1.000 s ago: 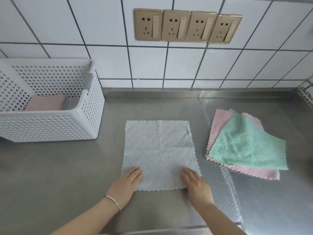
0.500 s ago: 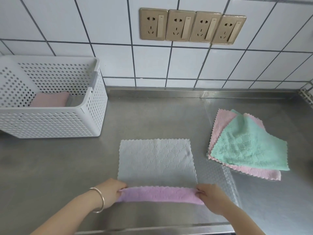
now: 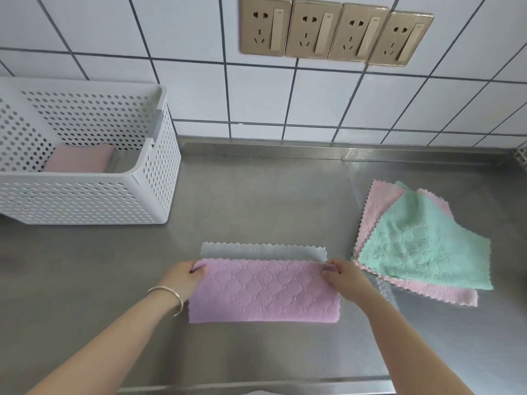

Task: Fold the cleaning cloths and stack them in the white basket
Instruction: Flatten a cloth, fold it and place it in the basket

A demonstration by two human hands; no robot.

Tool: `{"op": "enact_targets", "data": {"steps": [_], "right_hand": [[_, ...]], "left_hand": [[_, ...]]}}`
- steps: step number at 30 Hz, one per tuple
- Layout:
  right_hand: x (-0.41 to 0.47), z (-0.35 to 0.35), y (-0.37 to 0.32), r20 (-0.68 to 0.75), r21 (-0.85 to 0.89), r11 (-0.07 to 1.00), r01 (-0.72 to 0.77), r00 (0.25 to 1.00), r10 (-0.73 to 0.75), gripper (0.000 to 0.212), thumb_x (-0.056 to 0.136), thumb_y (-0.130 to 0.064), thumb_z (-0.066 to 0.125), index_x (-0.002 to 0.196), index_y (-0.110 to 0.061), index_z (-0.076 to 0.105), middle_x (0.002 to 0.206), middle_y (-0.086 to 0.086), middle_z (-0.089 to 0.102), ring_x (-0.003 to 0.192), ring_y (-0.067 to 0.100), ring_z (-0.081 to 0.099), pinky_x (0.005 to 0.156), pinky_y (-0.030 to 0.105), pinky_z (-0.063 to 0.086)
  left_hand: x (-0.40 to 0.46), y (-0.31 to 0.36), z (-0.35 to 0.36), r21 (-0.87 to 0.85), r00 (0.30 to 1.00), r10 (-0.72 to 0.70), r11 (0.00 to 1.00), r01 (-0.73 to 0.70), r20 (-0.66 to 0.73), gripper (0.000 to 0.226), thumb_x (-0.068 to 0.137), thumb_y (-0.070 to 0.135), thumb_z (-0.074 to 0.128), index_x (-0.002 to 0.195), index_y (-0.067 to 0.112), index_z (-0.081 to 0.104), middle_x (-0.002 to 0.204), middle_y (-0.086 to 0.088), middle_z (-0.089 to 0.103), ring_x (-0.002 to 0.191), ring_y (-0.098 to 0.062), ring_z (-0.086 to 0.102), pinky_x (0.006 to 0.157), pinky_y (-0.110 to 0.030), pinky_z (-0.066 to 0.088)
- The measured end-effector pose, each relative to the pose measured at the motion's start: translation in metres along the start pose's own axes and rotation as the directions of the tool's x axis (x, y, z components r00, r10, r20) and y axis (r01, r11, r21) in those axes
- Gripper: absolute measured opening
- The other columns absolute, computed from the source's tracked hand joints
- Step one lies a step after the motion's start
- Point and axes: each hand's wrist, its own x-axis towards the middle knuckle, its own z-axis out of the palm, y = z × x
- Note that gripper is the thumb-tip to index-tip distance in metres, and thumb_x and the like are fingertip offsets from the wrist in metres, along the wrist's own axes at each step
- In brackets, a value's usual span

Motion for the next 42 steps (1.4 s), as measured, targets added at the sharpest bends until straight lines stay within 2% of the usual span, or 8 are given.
{"op": "enact_targets", "data": {"steps": [4, 10, 19, 23, 31, 34, 38, 42], "right_hand": [[0.018, 0.008, -0.007, -0.063, -0.021, 0.999, -0.033, 0.998, 0.031, 0.017, 0.090, -0.014, 0.049, 0.075, -0.017, 0.056, 0.069, -0.004, 0.052, 0.073, 0.021, 0.050, 0.053, 0.025, 0.033], [0.033, 0.020, -0.003, -0.184, -0.029, 0.996, -0.088, 0.980, 0.081, 0.035, 0.093, -0.019, 0.050, 0.062, -0.021, 0.035, 0.062, -0.001, 0.045, 0.074, 0.025, 0.047, 0.062, 0.030, 0.032], [0.045, 0.030, -0.003, -0.279, -0.138, 0.976, -0.168, 0.952, 0.125, 0.027, 0.095, -0.036, 0.044, 0.102, -0.013, 0.055, 0.099, 0.013, 0.066, 0.093, 0.032, 0.060, 0.068, 0.031, 0.040], [0.044, 0.033, -0.006, -0.303, -0.171, 0.964, -0.204, 0.942, 0.145, 0.032, 0.095, -0.039, 0.044, 0.110, -0.013, 0.055, 0.105, 0.013, 0.066, 0.098, 0.032, 0.060, 0.071, 0.033, 0.041], [0.025, 0.031, -0.007, -0.351, 0.169, 0.960, -0.224, 0.897, 0.270, 0.043, 0.089, -0.041, 0.055, 0.114, -0.008, 0.045, 0.103, 0.010, 0.060, 0.096, 0.030, 0.058, 0.075, 0.035, 0.041], [0.005, 0.040, 0.002, -0.340, 0.213, 0.937, -0.278, 0.878, 0.338, 0.046, 0.088, -0.040, 0.055, 0.119, -0.009, 0.044, 0.112, 0.010, 0.058, 0.099, 0.028, 0.056, 0.080, 0.036, 0.042], [-0.016, 0.054, 0.009, -0.287, 0.149, 0.925, -0.349, 0.880, 0.378, 0.052, 0.084, -0.049, 0.055, 0.115, -0.008, 0.048, 0.113, 0.007, 0.053, 0.094, 0.024, 0.052, 0.078, 0.035, 0.041], [-0.026, 0.065, 0.005, -0.269, 0.148, 0.908, -0.392, 0.868, 0.418, 0.053, 0.083, -0.050, 0.053, 0.117, -0.009, 0.050, 0.120, 0.009, 0.048, 0.112, 0.029, 0.050, 0.090, 0.039, 0.039]], "left_hand": [[0.027, 0.005, 0.010, 0.137, 0.993, -0.025, 0.990, 0.040, -0.114, 0.036, 0.097, 0.030, 0.037, 0.106, 0.009, 0.065, 0.109, -0.018, 0.066, 0.098, -0.033, 0.059, 0.079, -0.031, 0.043], [0.041, 0.004, 0.025, 0.276, 0.977, -0.019, 0.958, 0.079, -0.213, 0.043, 0.099, 0.036, 0.031, 0.108, 0.006, 0.060, 0.115, -0.023, 0.062, 0.104, -0.039, 0.057, 0.083, -0.037, 0.044], [0.050, 0.010, 0.024, 0.317, 0.962, -0.036, 0.940, 0.123, -0.269, 0.042, 0.098, 0.039, 0.032, 0.114, 0.009, 0.058, 0.113, -0.021, 0.063, 0.103, -0.038, 0.058, 0.081, -0.036, 0.045], [0.052, 0.011, 0.021, 0.272, 0.964, -0.005, 0.959, 0.081, -0.267, 0.032, 0.097, 0.040, 0.036, 0.114, 0.029, 0.060, 0.111, -0.012, 0.066, 0.098, -0.033, 0.060, 0.075, -0.030, 0.044], [0.042, 0.003, 0.022, 0.065, 0.914, -0.142, 0.982, 0.180, -0.379, 0.045, 0.084, 0.054, 0.053, 0.101, 0.013, 0.054, 0.100, -0.015, 0.064, 0.091, -0.034, 0.059, 0.070, -0.034, 0.042], [0.025, -0.004, 0.036, 0.172, 0.813, 0.102, 0.985, -0.003, -0.573, 0.051, 0.076, 0.047, 0.061, 0.110, 0.011, 0.055, 0.112, -0.016, 0.055, 0.100, -0.037, 0.052, 0.077, -0.043, 0.045], [0.001, 0.007, 0.078, 0.523, 0.819, 0.515, 0.785, -0.332, -0.254, 0.051, 0.078, 0.049, 0.039, 0.122, 0.025, 0.050, 0.130, -0.006, 0.052, 0.117, -0.028, 0.045, 0.098, -0.047, 0.028], [-0.009, 0.030, 0.114, 0.609, 0.827, 0.549, 0.619, -0.496, 0.116, 0.059, 0.083, 0.059, 0.029, 0.136, 0.035, 0.036, 0.150, -0.002, 0.034, 0.139, -0.029, 0.021, 0.107, -0.055, 0.009]]}}
